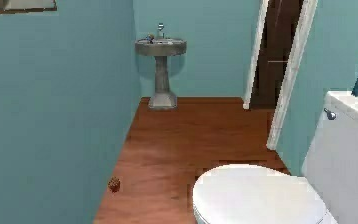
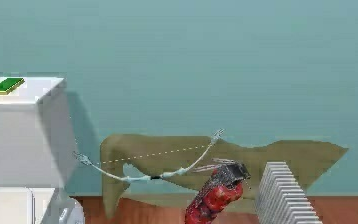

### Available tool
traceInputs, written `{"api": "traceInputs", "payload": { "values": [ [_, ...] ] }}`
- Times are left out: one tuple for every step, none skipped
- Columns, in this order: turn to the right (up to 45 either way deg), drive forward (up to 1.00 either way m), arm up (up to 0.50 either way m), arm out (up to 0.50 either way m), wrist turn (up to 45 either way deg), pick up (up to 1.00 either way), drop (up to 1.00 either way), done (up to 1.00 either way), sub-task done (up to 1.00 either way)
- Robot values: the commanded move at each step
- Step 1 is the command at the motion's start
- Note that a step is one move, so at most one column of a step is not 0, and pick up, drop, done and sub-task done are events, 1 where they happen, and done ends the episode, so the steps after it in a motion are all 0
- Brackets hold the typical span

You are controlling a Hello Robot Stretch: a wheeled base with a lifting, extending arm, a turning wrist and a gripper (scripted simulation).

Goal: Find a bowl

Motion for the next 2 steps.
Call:
{"api": "traceInputs", "payload": {
  "values": [
    [-45.0,0.0,0.0,0.0,0.0,0.0,0.0,0.0,0.0],
    [-45.0,0.0,0.0,0.0,0.0,0.0,0.0,0.0,0.0]
  ]
}}
